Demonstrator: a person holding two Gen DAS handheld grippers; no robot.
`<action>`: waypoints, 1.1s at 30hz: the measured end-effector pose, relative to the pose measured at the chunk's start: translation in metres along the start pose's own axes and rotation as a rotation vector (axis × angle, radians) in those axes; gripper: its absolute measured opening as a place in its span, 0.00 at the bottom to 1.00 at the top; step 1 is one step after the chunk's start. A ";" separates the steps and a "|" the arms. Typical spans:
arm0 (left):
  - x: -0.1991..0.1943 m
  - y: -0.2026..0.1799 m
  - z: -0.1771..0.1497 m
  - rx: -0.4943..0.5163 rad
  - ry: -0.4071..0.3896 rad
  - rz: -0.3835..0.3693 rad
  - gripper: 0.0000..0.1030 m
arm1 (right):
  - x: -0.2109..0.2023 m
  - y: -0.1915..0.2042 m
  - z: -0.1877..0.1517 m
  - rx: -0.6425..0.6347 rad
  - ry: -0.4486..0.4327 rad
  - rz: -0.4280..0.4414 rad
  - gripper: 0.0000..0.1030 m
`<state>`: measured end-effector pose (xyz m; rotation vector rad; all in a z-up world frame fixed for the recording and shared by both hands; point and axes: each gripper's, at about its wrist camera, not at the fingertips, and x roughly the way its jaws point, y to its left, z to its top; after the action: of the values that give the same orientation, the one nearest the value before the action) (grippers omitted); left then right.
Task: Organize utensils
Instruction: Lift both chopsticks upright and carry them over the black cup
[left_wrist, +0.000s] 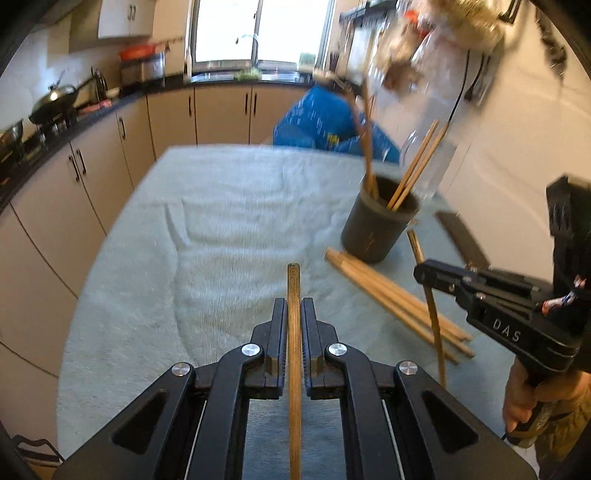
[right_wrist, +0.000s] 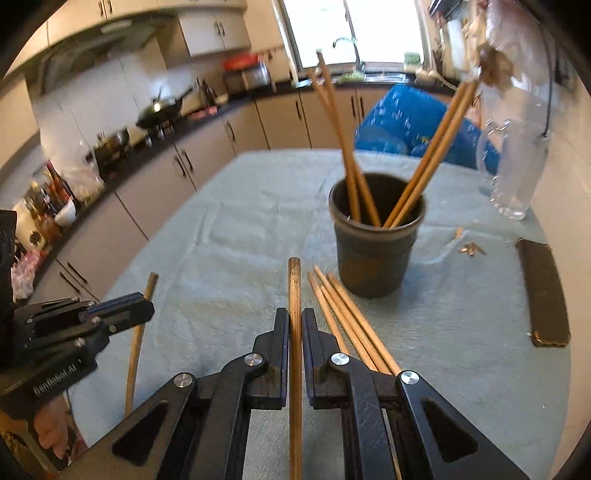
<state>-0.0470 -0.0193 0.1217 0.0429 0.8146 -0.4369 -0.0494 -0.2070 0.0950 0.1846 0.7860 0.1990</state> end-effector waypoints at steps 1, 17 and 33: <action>-0.007 -0.002 0.000 0.003 -0.019 0.000 0.06 | -0.010 0.000 -0.001 0.006 -0.020 0.003 0.07; -0.064 -0.039 0.011 0.033 -0.182 -0.058 0.06 | -0.079 -0.023 -0.006 0.100 -0.206 0.026 0.07; -0.080 -0.050 0.058 -0.023 -0.324 -0.113 0.06 | -0.107 -0.047 0.028 0.140 -0.352 0.046 0.07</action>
<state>-0.0740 -0.0478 0.2252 -0.0938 0.5046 -0.5249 -0.0982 -0.2812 0.1764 0.3601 0.4450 0.1493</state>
